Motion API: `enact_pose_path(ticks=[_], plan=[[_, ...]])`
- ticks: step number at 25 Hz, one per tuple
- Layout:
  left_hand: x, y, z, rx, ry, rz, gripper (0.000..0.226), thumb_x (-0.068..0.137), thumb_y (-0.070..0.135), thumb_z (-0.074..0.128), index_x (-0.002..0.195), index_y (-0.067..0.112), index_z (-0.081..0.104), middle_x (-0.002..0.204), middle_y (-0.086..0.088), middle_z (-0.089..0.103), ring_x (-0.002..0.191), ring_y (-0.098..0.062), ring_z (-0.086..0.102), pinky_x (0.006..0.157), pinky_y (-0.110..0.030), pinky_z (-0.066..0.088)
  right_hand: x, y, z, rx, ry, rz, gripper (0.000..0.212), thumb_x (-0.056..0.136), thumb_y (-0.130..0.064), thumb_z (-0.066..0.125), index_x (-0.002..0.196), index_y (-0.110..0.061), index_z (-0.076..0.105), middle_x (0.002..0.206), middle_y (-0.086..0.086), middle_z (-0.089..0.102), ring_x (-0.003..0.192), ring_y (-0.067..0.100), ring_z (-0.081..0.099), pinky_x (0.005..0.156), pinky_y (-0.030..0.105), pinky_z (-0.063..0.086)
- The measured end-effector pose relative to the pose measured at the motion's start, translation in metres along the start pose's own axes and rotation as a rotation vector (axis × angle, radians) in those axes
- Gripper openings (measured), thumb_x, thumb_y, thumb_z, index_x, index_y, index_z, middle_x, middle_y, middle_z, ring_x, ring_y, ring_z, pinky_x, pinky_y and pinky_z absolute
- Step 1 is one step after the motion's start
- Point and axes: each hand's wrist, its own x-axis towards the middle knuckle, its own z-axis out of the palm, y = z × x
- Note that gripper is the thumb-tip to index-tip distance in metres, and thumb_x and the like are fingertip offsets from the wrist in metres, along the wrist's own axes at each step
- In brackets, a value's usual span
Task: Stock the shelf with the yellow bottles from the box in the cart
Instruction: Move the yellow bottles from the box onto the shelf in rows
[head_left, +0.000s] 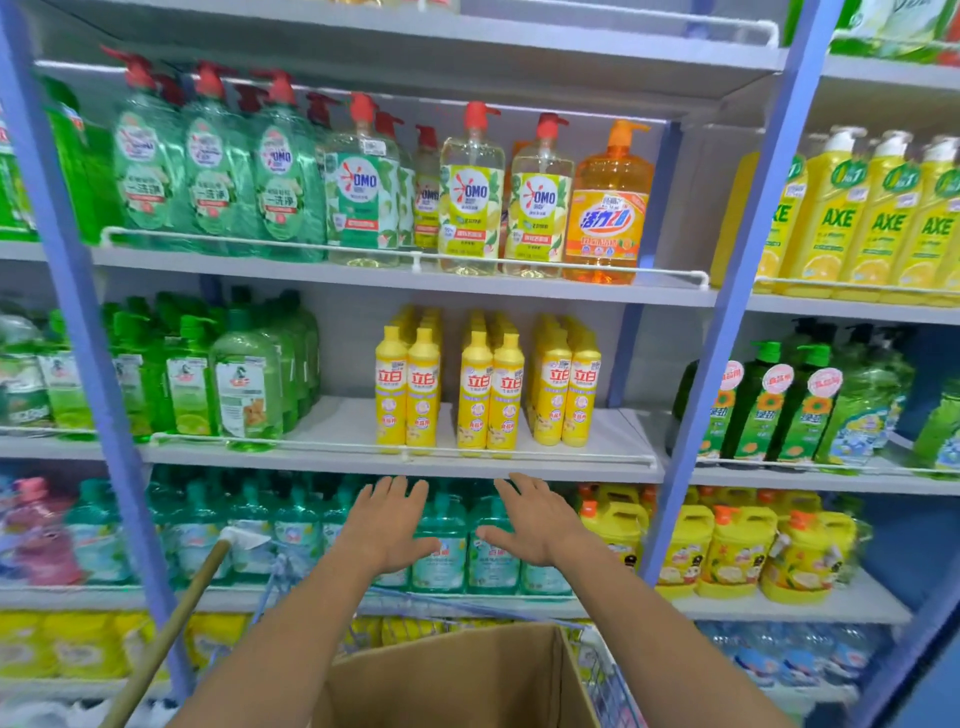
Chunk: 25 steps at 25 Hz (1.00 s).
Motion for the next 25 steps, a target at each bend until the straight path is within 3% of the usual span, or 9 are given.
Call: enact_pose_path(ticks=[8,13,18,25], plan=[[0.069,-0.023,-0.03,-0.021,0.11,0.109,0.082,0.088,0.066,0.056,0.149,0.016,0.033,0.148,-0.012,0.043,0.136,-0.031,0.041,0.111,-0.045,0.039,0.046,0.013,-0.041,0.048,0.08,0.025,0.088,0.095,-0.068,0.047,0.16,-0.016,0.017,0.167,0.012,0.019,0.152,0.034,0.02,0.119,0.051,0.032],[0.125,-0.074,-0.073,0.035,0.193,-0.004,0.079,0.086,0.065,0.058,0.147,0.018,0.036,0.142,-0.013,0.047,0.132,-0.034,0.046,0.108,-0.046,0.042,0.115,0.006,-0.09,0.081,0.177,-0.09,0.086,0.096,-0.063,0.051,0.16,-0.015,0.02,0.166,0.012,0.021,0.153,0.033,0.019,0.12,0.05,0.03],[0.172,-0.121,-0.115,0.031,0.234,-0.108,0.064,0.085,0.058,0.063,0.129,0.015,0.046,0.129,-0.014,0.055,0.122,-0.037,0.053,0.099,-0.047,0.047,0.187,-0.029,-0.144,0.082,0.278,-0.2,0.083,0.095,-0.061,0.054,0.155,-0.009,0.03,0.157,0.017,0.036,0.144,0.036,0.033,0.115,0.049,0.036],[0.226,-0.149,-0.124,-0.096,0.236,-0.067,0.057,0.082,0.047,0.073,0.125,0.016,0.052,0.124,-0.01,0.06,0.114,-0.034,0.059,0.092,-0.046,0.052,0.254,-0.066,-0.161,0.163,0.291,-0.098,0.058,0.095,-0.046,0.064,0.133,-0.004,0.051,0.131,0.021,0.055,0.123,0.04,0.054,0.099,0.045,0.046]])
